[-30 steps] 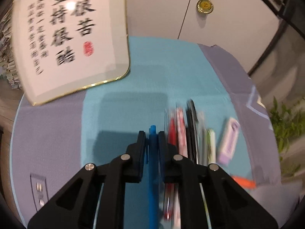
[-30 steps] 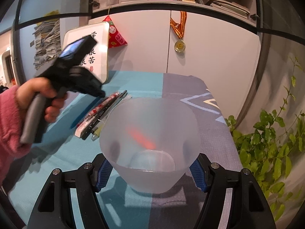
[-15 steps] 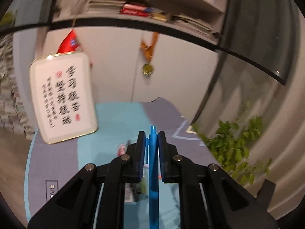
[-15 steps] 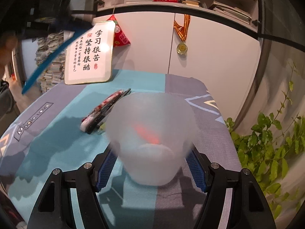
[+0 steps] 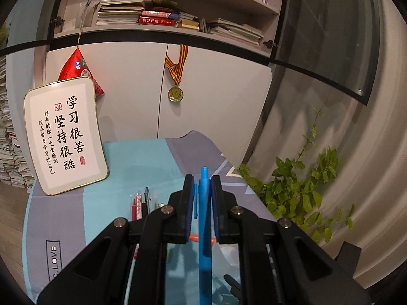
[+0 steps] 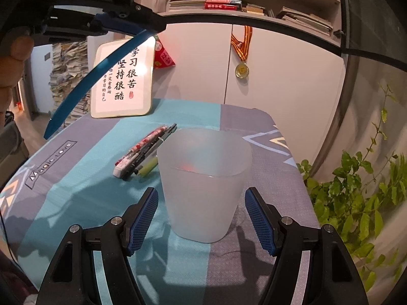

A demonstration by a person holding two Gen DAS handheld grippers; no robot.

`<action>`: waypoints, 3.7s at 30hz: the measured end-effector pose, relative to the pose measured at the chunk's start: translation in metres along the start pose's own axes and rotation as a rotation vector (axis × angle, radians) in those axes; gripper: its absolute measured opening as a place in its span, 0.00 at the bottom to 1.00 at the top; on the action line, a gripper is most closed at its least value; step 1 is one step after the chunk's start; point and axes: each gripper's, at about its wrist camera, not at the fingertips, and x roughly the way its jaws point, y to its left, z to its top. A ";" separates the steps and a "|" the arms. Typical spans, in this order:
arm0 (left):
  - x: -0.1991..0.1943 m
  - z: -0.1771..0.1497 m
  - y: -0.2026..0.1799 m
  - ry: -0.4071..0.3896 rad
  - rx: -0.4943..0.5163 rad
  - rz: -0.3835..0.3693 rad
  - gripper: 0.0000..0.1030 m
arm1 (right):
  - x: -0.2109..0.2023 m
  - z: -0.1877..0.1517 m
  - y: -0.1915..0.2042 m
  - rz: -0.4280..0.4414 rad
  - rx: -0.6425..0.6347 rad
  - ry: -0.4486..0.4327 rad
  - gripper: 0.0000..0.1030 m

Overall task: Organize stationery
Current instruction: 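Carry the blue pen with the left tool and lower it into the cup, then open the left tool to release the blue pen, move back to pens, then grasp the red pen with the left tool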

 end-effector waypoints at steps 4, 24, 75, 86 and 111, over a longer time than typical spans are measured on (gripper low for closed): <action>0.006 0.004 -0.007 -0.011 -0.017 -0.012 0.11 | 0.003 0.004 -0.004 0.012 0.039 0.003 0.75; 0.028 0.013 -0.033 -0.081 -0.039 -0.042 0.11 | 0.013 0.006 -0.012 0.044 0.101 -0.011 0.69; 0.039 -0.074 0.088 0.193 -0.071 0.183 0.32 | 0.010 0.004 -0.009 0.017 0.107 0.011 0.69; 0.075 -0.105 0.110 0.322 -0.044 0.217 0.18 | 0.011 0.005 -0.009 0.018 0.106 0.015 0.69; 0.041 -0.131 0.109 0.416 -0.027 0.192 0.07 | 0.010 0.006 -0.008 0.011 0.112 0.026 0.69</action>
